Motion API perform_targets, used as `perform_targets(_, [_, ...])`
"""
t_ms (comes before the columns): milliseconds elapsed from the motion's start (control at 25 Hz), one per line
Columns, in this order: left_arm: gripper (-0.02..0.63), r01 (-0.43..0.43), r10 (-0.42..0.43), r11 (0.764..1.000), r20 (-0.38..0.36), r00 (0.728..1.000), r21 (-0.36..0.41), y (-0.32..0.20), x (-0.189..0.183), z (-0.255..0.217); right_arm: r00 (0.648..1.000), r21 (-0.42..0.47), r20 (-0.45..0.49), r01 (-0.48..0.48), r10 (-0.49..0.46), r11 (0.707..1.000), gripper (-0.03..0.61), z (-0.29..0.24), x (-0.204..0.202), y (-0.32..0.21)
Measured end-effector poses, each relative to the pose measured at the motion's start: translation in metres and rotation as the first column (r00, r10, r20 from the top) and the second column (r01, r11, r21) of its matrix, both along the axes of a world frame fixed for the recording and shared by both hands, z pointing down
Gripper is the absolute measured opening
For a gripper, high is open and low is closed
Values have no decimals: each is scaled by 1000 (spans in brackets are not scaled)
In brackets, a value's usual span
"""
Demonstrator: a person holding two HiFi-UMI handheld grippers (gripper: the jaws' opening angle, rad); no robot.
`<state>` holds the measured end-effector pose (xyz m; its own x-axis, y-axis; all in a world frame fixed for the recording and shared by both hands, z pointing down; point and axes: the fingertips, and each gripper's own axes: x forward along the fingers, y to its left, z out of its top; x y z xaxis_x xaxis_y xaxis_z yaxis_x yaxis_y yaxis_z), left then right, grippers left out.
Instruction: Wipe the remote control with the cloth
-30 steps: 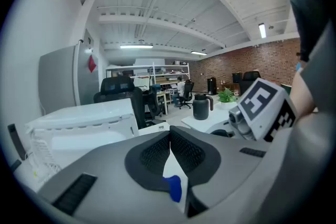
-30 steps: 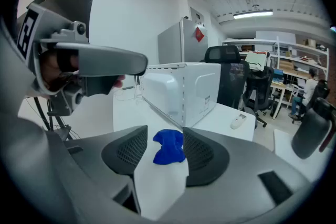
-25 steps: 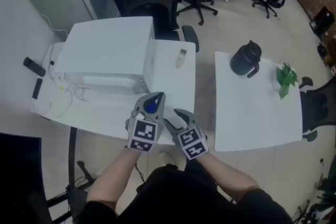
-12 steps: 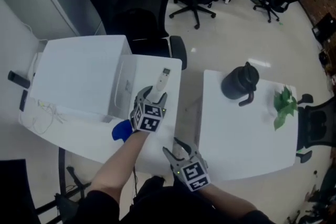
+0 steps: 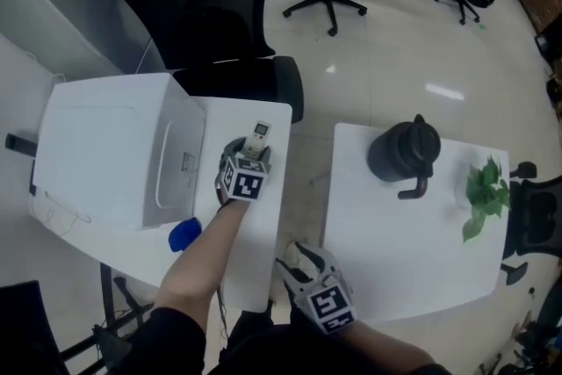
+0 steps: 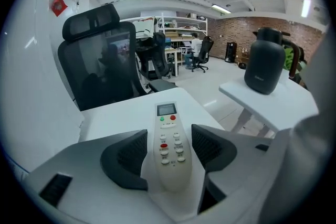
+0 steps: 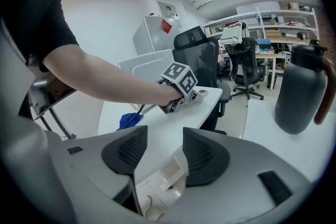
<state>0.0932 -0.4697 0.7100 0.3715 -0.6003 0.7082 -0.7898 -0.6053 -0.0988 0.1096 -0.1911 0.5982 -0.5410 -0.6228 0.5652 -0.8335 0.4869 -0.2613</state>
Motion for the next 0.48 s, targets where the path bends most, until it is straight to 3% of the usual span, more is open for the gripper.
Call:
perform_targets(200, [251,-8,8,1000,-20,1000,-19,0,5,5,1000,-23,14,-16,16,1000,213,-3,2,-3])
perform_targets(280, [216,-17,17,1000,-21,1000,-21,2,7,6,1000,-13,15,-5,5,1000,213,-2,1,-2])
perform_targets(480, [210,-41,41,998,0,999,-44,10,5,2,1000,17,10,7,-8,1000,213,-5,-5,1])
